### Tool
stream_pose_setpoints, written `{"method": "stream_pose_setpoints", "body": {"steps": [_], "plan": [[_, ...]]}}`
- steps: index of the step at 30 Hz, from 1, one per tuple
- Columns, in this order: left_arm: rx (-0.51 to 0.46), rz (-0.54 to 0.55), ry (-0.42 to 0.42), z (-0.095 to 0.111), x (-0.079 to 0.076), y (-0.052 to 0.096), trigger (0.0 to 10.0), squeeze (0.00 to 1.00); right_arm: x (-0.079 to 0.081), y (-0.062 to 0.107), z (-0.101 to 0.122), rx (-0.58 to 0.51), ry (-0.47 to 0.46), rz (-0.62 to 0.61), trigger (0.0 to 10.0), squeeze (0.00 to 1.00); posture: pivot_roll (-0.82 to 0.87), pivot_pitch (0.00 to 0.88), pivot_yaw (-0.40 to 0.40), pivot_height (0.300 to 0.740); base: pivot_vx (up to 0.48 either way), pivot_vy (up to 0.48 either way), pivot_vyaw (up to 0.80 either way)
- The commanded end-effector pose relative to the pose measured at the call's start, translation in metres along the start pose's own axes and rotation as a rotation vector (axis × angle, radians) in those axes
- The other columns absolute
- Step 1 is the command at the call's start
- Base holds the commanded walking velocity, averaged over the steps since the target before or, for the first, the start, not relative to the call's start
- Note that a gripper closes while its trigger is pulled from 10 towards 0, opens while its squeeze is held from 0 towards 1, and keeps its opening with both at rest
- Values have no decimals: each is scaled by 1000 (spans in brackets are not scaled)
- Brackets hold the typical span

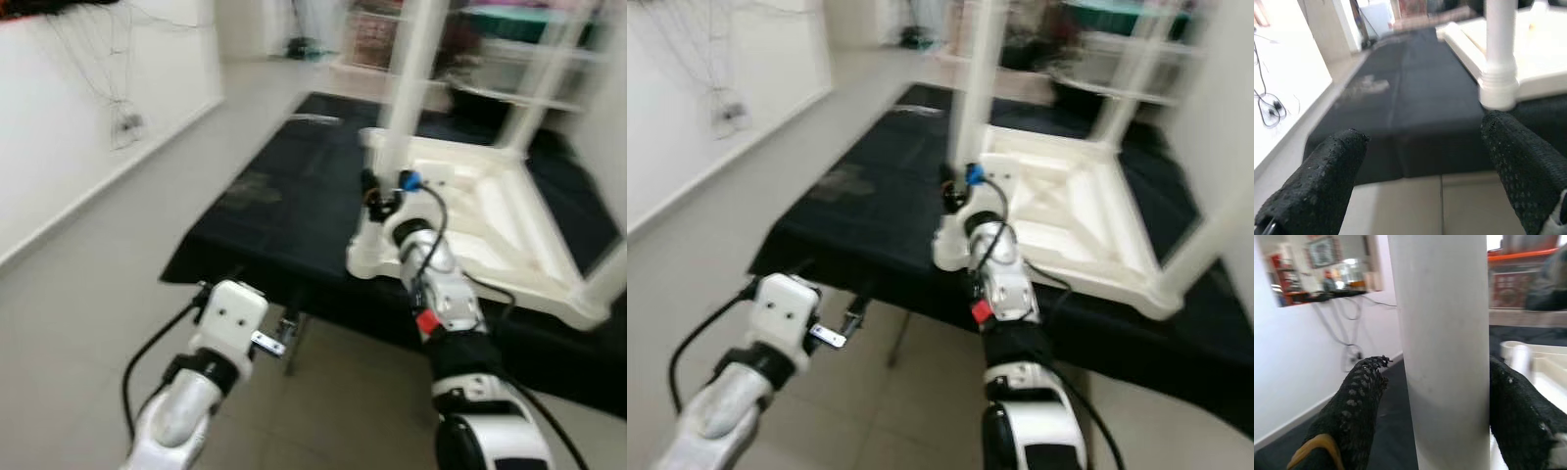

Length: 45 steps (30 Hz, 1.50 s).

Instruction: Building children table

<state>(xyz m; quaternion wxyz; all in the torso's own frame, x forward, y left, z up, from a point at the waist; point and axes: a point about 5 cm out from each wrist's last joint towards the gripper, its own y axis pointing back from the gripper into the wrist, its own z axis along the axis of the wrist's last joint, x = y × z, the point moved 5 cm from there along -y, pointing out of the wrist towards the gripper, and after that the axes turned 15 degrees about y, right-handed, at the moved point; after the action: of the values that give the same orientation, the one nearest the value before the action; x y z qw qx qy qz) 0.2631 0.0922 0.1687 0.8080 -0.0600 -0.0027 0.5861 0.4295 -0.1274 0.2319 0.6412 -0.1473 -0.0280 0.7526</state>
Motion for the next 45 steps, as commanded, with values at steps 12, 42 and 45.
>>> {"method": "stream_pose_setpoints", "body": {"steps": [12,42,45], "plan": [[-2,-10,-3,1,-3,-2,10000,0,26,10,-13,12,-16,165,10000,0,132,84,-67,740,0,0,0],[26,-11,11,-8,-2,0,10000,0,-18,104,-60,124,75,131,10000,0,111,82,-55,740,0,0,0],[47,3,12,-13,-1,4,10000,0,-17,118,-63,142,82,122,10000,0,108,80,-52,740,0,0,0]]}}
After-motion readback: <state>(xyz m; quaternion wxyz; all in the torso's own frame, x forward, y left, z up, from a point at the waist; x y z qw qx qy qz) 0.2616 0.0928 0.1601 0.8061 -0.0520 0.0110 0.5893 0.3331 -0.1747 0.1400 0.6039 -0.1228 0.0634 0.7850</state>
